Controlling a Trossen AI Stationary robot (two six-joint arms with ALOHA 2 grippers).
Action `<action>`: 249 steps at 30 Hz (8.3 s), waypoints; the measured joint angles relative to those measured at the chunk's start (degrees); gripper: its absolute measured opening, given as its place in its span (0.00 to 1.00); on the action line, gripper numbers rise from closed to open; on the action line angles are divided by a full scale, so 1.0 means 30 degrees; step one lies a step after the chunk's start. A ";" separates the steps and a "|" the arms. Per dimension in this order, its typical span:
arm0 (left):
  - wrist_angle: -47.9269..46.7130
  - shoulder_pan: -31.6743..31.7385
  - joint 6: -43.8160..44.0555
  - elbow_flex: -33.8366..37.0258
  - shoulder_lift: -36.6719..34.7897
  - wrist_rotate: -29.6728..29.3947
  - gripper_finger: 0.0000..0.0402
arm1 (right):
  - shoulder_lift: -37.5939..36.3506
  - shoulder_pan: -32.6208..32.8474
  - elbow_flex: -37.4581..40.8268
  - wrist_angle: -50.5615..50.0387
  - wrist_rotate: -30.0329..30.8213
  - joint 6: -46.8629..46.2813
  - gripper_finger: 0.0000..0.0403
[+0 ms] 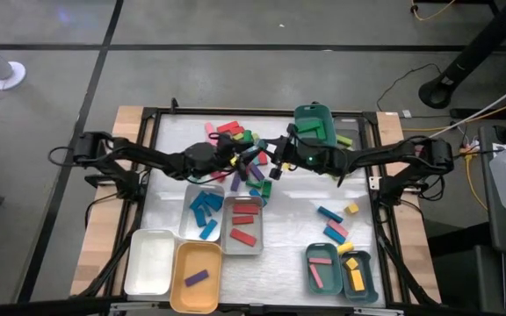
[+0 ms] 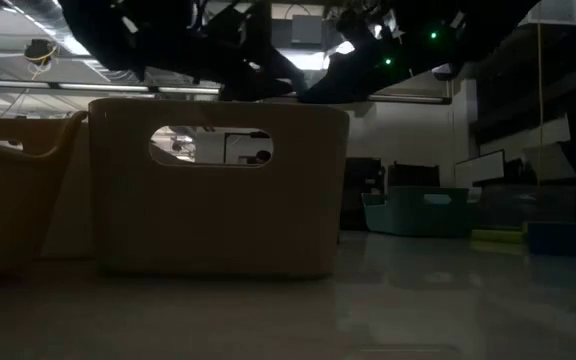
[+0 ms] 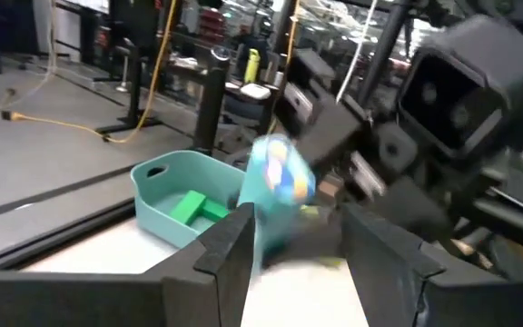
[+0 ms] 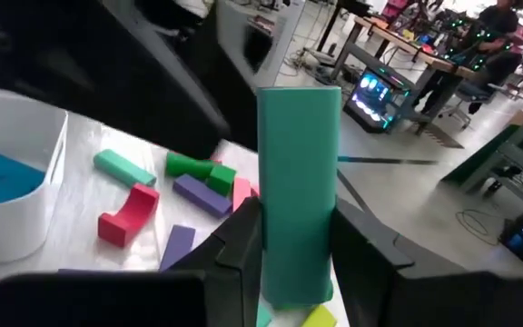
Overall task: Sort blocks
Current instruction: Put the light blue block into the bottom white bin, then put the red block into the gray bin, then put the green block into the top green bin
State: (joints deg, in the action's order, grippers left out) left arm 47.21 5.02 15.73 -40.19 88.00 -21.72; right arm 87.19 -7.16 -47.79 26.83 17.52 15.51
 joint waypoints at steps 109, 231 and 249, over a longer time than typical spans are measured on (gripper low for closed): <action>-2.5547 -1.4375 2.7686 0.4635 -1.3791 1.0502 0.38 | 0.9089 -0.2382 -0.7393 -1.0968 0.0797 -1.2704 0.58; -2.2259 0.3444 0.9126 0.4628 -0.9527 -0.1737 0.38 | 1.0254 0.6074 -1.8294 -2.2533 -0.5198 -0.1564 0.59; -2.1596 0.6220 0.7950 0.4614 -0.4514 0.1742 0.38 | 1.0254 0.4835 -1.8287 -2.3624 -0.5006 -0.1566 0.59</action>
State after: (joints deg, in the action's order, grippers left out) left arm -17.58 23.68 39.58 -26.35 74.46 -16.49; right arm 117.95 7.35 -102.65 -44.04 2.50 10.81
